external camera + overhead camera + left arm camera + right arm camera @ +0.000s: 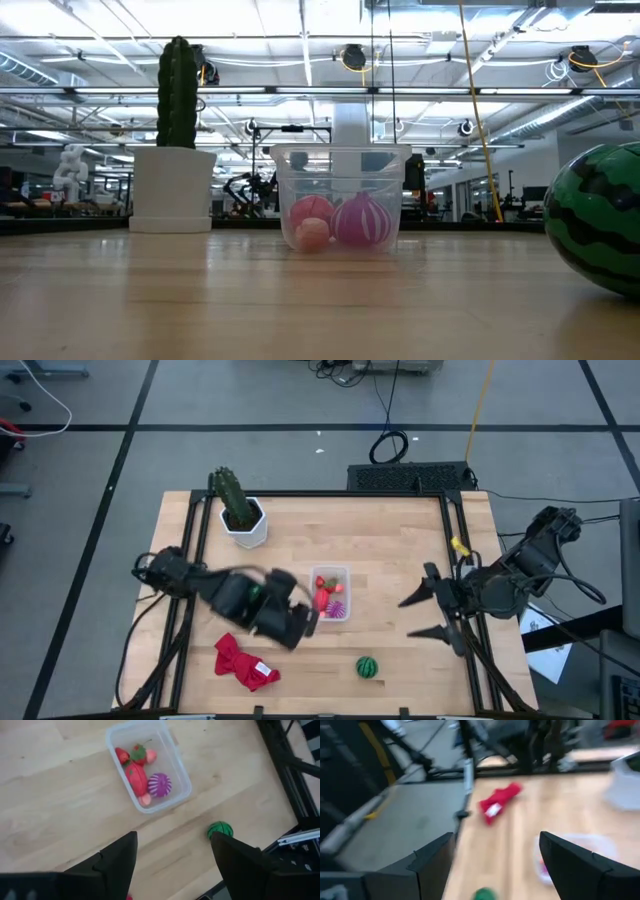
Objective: Pick and placing Produce into tupperware
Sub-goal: Put the green watermelon into the transparent bin
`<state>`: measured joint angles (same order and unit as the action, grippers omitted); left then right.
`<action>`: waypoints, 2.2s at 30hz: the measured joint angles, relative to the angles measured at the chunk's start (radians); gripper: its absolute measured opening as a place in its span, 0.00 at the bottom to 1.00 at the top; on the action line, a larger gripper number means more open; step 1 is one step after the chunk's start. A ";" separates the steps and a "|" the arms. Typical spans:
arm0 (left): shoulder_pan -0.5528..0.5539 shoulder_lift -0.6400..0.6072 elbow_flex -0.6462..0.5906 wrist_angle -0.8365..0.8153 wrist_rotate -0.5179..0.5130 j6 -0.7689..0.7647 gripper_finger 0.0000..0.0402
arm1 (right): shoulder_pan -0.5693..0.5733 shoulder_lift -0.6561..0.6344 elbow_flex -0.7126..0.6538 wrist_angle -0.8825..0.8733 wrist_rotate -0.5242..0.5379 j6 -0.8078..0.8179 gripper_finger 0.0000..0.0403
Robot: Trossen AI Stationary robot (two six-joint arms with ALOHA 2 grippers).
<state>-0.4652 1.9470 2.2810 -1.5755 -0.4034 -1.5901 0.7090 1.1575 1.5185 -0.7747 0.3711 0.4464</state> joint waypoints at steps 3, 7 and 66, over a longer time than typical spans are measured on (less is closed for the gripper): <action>-0.074 0.006 -0.027 0.006 -0.045 -0.076 0.63 | 0.000 0.009 -0.012 0.015 -0.086 0.063 0.71; -0.129 0.008 -0.143 0.002 0.017 -0.166 0.63 | 0.002 0.009 -0.086 0.107 -0.141 0.105 0.71; -0.445 -0.260 -0.743 0.004 0.188 -0.516 0.63 | 0.073 0.645 0.321 -0.268 -0.217 0.733 0.71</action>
<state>-0.9104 1.6875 1.5379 -1.5711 -0.2153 -2.1063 0.7820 1.8027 1.8398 -1.0426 0.1538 1.1793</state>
